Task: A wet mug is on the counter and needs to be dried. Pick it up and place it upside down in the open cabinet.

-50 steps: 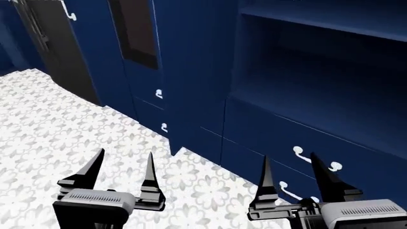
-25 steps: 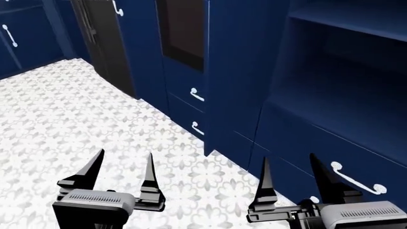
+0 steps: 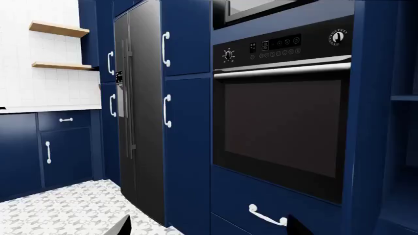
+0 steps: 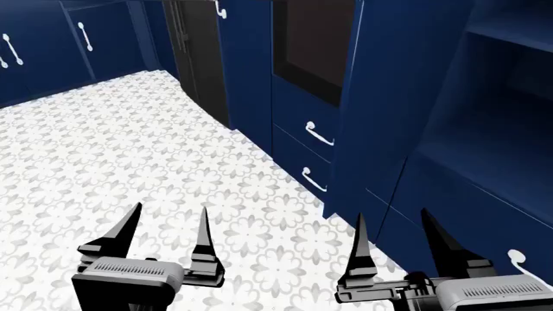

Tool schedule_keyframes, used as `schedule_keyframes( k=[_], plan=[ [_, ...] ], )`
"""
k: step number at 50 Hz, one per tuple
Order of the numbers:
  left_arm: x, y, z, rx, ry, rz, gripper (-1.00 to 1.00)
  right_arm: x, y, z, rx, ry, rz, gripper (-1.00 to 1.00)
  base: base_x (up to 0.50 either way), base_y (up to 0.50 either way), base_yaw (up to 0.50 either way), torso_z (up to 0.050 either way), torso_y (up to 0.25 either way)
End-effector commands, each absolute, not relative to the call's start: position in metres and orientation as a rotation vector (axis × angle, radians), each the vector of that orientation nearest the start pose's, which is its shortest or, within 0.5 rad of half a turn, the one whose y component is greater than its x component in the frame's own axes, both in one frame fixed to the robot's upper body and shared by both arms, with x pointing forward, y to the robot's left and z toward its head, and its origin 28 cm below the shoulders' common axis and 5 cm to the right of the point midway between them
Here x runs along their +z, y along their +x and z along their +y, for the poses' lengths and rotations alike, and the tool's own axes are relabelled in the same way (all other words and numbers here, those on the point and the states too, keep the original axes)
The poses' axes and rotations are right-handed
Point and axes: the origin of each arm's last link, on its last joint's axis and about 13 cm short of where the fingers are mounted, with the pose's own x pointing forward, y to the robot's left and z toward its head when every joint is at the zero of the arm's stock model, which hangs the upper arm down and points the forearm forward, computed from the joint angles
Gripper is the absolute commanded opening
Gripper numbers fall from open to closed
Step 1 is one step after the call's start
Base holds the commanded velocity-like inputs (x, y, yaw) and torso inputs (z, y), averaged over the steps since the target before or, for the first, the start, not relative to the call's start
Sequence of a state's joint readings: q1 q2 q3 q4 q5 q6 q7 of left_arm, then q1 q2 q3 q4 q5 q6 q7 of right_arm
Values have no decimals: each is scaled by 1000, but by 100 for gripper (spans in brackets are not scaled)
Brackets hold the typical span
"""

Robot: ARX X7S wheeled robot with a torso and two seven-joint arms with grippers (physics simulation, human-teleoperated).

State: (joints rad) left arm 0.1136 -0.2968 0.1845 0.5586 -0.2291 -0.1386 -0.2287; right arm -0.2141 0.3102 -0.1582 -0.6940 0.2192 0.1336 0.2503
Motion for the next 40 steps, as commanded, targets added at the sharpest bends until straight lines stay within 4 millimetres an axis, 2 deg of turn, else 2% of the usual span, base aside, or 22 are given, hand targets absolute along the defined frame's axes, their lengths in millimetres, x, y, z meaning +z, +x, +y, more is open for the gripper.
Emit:
schedule_keyframes(
  k=[1, 22, 40],
  plan=[
    [95, 175, 210, -86, -9, -241, 100, 107, 150, -103, 75, 20, -284, 100, 19, 25, 500, 0, 0],
    [96, 175, 214, -49, -10, -250, 100, 109, 155, -111, -18, 33, -290, 100, 23, 33, 500, 0, 0],
    [97, 174, 215, -39, -17, -254, 100, 108, 155, -111, -9, 33, -281, 100, 18, 34, 500, 0, 0]
  ],
)
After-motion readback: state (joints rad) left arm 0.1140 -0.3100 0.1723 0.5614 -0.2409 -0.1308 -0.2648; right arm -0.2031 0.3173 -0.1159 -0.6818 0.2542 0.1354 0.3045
